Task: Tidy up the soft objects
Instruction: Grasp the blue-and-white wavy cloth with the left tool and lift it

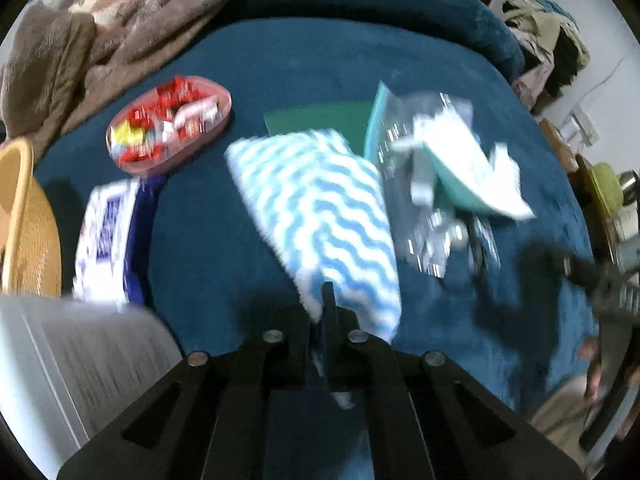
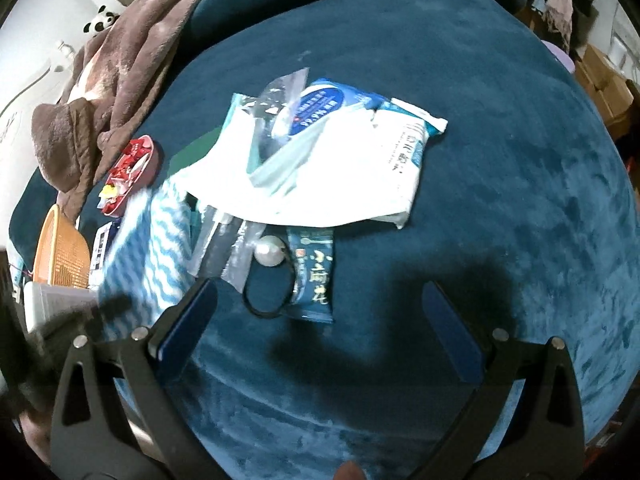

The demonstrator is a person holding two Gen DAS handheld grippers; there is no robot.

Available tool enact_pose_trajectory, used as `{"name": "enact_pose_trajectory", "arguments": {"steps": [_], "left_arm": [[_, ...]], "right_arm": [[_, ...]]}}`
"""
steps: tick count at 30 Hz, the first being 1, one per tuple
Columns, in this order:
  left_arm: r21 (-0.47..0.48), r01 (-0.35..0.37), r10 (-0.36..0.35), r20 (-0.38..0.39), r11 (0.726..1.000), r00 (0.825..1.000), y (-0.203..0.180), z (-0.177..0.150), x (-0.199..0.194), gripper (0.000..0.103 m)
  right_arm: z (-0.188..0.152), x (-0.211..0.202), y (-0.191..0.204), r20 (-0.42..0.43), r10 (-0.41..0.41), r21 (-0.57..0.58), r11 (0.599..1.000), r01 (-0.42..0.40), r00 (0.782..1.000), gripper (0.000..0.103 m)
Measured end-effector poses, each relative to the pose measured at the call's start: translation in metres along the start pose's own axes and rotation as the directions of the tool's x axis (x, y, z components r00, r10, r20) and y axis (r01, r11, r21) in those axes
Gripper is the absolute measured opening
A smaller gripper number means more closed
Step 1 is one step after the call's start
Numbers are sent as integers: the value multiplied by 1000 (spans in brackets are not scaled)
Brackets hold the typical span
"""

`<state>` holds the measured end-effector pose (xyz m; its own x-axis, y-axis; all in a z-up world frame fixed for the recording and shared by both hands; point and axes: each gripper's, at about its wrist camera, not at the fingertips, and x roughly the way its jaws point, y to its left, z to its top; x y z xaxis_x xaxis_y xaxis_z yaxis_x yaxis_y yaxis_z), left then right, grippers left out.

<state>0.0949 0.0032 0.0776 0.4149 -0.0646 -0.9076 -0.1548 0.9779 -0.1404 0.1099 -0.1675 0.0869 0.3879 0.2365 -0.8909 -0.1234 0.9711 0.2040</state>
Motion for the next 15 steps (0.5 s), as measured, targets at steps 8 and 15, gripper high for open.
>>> {"name": "enact_pose_trajectory", "arguments": {"steps": [8, 15], "left_arm": [[-8, 45, -45, -90, 999, 995, 0, -64, 3, 22], [-119, 91, -98, -54, 989, 994, 12, -38, 13, 76]], "right_arm": [[11, 3, 17, 17, -72, -125, 989, 74, 997, 103], [57, 19, 58, 64, -83, -397, 912, 102, 994, 103]]}}
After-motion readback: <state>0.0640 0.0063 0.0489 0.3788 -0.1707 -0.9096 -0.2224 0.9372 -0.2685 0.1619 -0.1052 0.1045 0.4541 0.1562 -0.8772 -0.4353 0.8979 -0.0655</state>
